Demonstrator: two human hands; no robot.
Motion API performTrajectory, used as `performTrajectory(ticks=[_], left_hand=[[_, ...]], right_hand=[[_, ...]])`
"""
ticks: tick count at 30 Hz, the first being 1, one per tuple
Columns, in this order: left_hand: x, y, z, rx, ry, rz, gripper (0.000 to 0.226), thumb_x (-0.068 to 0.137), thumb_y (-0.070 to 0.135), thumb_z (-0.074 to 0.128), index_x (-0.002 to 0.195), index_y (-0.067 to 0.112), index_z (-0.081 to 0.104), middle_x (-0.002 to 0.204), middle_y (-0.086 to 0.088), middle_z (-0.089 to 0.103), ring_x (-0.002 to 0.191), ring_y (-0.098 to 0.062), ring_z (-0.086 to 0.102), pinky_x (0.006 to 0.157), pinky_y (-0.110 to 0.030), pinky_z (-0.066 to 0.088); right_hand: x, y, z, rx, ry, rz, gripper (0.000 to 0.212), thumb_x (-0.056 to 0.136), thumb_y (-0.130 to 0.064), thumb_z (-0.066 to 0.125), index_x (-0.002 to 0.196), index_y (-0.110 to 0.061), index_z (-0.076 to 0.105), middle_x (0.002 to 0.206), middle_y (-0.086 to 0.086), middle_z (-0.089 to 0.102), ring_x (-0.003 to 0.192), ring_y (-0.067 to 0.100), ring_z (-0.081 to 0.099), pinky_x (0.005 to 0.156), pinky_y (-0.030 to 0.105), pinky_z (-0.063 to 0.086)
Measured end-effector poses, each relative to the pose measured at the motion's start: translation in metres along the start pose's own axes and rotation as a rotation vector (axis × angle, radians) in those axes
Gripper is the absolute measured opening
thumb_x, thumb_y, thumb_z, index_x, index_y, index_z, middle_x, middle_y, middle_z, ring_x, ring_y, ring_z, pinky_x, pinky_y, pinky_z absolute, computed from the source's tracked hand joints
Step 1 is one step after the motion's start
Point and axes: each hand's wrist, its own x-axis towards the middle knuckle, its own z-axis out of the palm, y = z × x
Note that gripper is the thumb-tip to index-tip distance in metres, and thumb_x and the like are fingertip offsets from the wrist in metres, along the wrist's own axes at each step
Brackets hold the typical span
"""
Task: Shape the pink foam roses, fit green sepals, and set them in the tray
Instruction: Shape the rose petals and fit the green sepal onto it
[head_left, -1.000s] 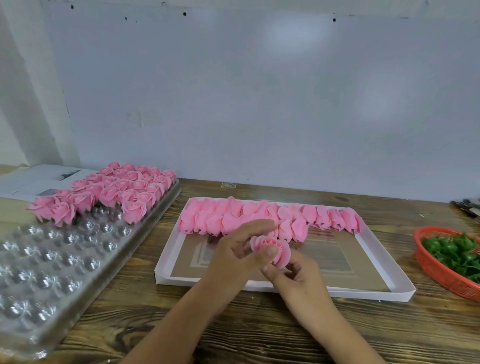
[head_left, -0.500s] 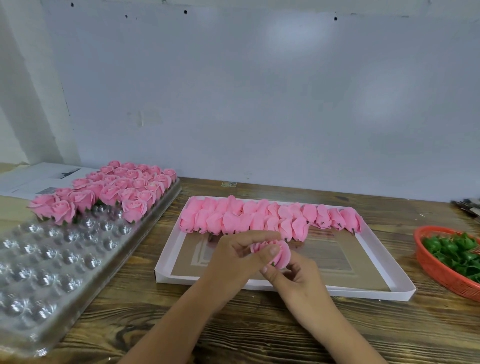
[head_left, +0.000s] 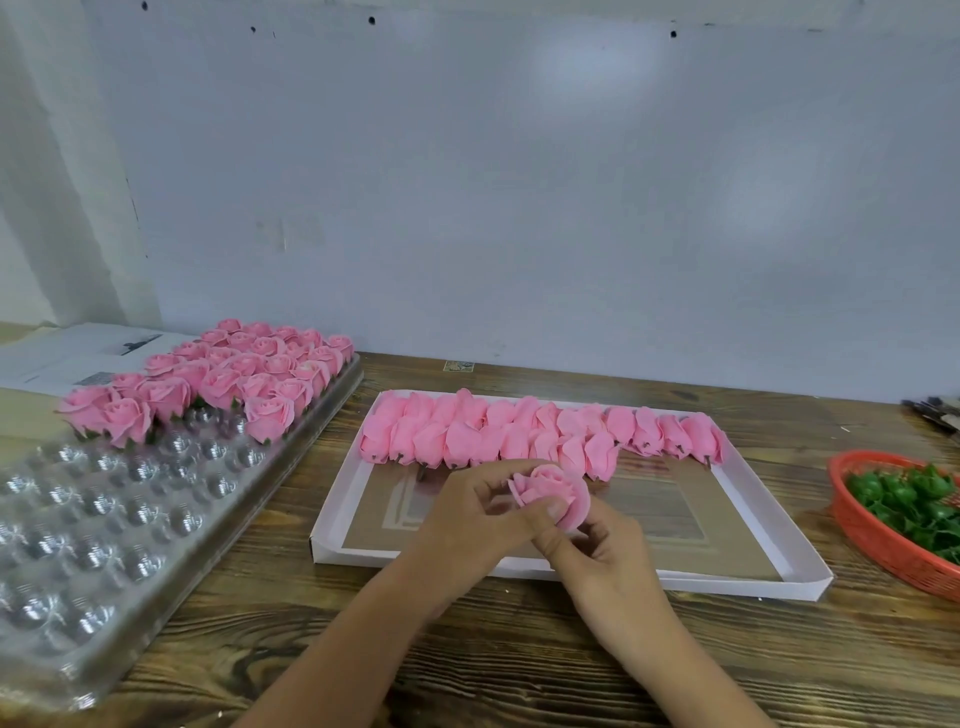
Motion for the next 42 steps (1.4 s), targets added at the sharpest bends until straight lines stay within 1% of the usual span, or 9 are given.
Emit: performTrajectory(ticks=[3,6,10,14,18,24,28,34,42], left_hand=[[0.0,-0.004,0.0,-0.011,-0.061,-0.075,0.042,0.075,0.047,0.08,0.115,0.045,0.069,0.118,0.013,0.072,0.114,-0.005,0.065,0.104,-0.039,0.051],[-0.001,-0.003,0.001,-0.015,-0.04,-0.064,0.053,0.07,0.05,0.083,0.119,0.054,0.062,0.123,0.019,0.067,0.117,-0.002,0.061,0.098,-0.03,0.053],[-0.002,0.003,0.001,-0.043,0.059,0.026,0.036,0.079,0.061,0.07,0.112,0.046,0.072,0.116,0.015,0.071,0.113,-0.004,0.064,0.089,-0.018,0.053],[-0.003,0.004,0.0,-0.091,0.042,0.018,0.021,0.085,0.039,0.075,0.106,0.036,0.077,0.11,0.005,0.075,0.106,-0.013,0.069,0.085,-0.022,0.055],[-0.001,-0.002,0.0,-0.078,-0.023,-0.023,0.033,0.087,0.017,0.077,0.115,0.034,0.074,0.115,0.003,0.073,0.111,-0.014,0.067,0.09,-0.028,0.056],[-0.001,0.004,0.003,-0.088,0.04,-0.007,0.035,0.086,0.052,0.068,0.118,0.039,0.069,0.119,0.01,0.07,0.114,-0.007,0.064,0.089,-0.022,0.054],[0.0,-0.001,0.003,-0.046,0.009,-0.014,0.028,0.091,0.043,0.07,0.118,0.039,0.07,0.121,0.008,0.07,0.117,-0.01,0.063,0.098,-0.031,0.053],[0.0,-0.009,0.003,-0.014,-0.037,-0.093,0.075,0.072,0.049,0.085,0.129,0.068,0.042,0.128,0.037,0.057,0.122,0.011,0.054,0.09,-0.015,0.05],[0.001,-0.015,0.009,0.142,0.001,0.002,0.045,0.075,0.041,0.084,0.116,0.048,0.066,0.117,0.018,0.071,0.111,-0.003,0.065,0.097,-0.027,0.051]], right_hand=[[0.001,0.002,-0.002,-0.021,0.019,-0.018,0.015,0.09,-0.03,0.066,0.102,-0.035,0.074,0.098,-0.013,0.075,0.095,0.009,0.069,0.082,0.03,0.055],[0.001,0.001,-0.002,-0.06,0.022,-0.028,0.02,0.087,-0.026,0.067,0.101,-0.039,0.073,0.096,-0.016,0.075,0.091,0.006,0.068,0.077,0.021,0.052],[0.001,0.001,0.0,-0.093,-0.011,-0.038,0.02,0.084,-0.035,0.066,0.102,-0.041,0.071,0.092,-0.013,0.074,0.081,0.008,0.065,0.064,0.023,0.05],[0.0,0.002,0.001,-0.079,0.014,-0.037,0.017,0.081,-0.044,0.065,0.098,-0.045,0.07,0.085,-0.012,0.074,0.074,0.017,0.064,0.066,0.035,0.051],[0.001,0.002,0.0,-0.052,0.047,-0.047,0.024,0.082,-0.054,0.062,0.103,-0.046,0.071,0.092,-0.012,0.075,0.084,0.03,0.066,0.075,0.049,0.053],[0.003,0.002,-0.001,-0.095,0.089,-0.045,0.028,0.078,-0.056,0.065,0.103,-0.046,0.07,0.087,-0.01,0.073,0.074,0.017,0.065,0.063,0.037,0.052],[0.002,0.002,0.001,-0.092,0.097,-0.013,0.015,0.084,-0.045,0.072,0.099,-0.043,0.071,0.083,-0.001,0.073,0.076,0.027,0.063,0.065,0.043,0.051],[0.003,0.004,-0.004,-0.025,0.178,0.032,0.013,0.084,-0.02,0.076,0.095,-0.028,0.075,0.089,-0.003,0.075,0.086,0.021,0.067,0.08,0.049,0.054],[0.001,0.012,-0.001,-0.157,0.282,0.041,0.024,0.071,-0.021,0.085,0.088,-0.03,0.071,0.084,-0.001,0.071,0.08,0.017,0.065,0.07,0.029,0.053]])
